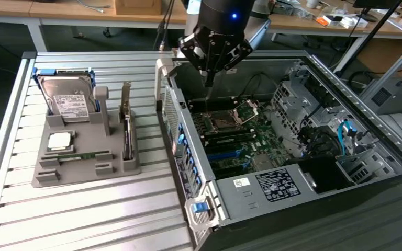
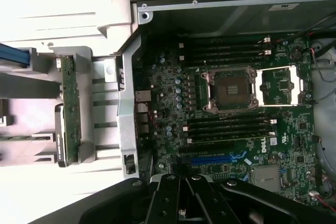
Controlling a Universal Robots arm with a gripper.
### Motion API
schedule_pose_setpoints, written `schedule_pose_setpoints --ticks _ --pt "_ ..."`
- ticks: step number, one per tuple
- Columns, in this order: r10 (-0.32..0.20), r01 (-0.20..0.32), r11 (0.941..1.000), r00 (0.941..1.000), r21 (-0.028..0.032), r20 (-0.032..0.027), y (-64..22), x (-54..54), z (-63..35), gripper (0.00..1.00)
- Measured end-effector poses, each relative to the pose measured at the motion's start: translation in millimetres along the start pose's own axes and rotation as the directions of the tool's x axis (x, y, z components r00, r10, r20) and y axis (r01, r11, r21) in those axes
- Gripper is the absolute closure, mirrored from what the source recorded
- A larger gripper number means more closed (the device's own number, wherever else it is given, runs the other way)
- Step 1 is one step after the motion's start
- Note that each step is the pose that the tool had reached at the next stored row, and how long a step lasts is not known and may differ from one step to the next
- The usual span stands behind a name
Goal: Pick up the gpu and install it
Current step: 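Reach for the gpu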
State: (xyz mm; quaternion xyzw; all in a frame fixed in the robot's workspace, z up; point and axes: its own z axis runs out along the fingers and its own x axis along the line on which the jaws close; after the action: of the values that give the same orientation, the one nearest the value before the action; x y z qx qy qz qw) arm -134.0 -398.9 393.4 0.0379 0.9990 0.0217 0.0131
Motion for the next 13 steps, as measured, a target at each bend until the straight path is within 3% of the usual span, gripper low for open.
schedule_pose_setpoints --ticks 13 --pt "0.000 0.000 1.0000 1.0000 0.0000 0.0000 -0.4 5.2 -0.1 0.89"
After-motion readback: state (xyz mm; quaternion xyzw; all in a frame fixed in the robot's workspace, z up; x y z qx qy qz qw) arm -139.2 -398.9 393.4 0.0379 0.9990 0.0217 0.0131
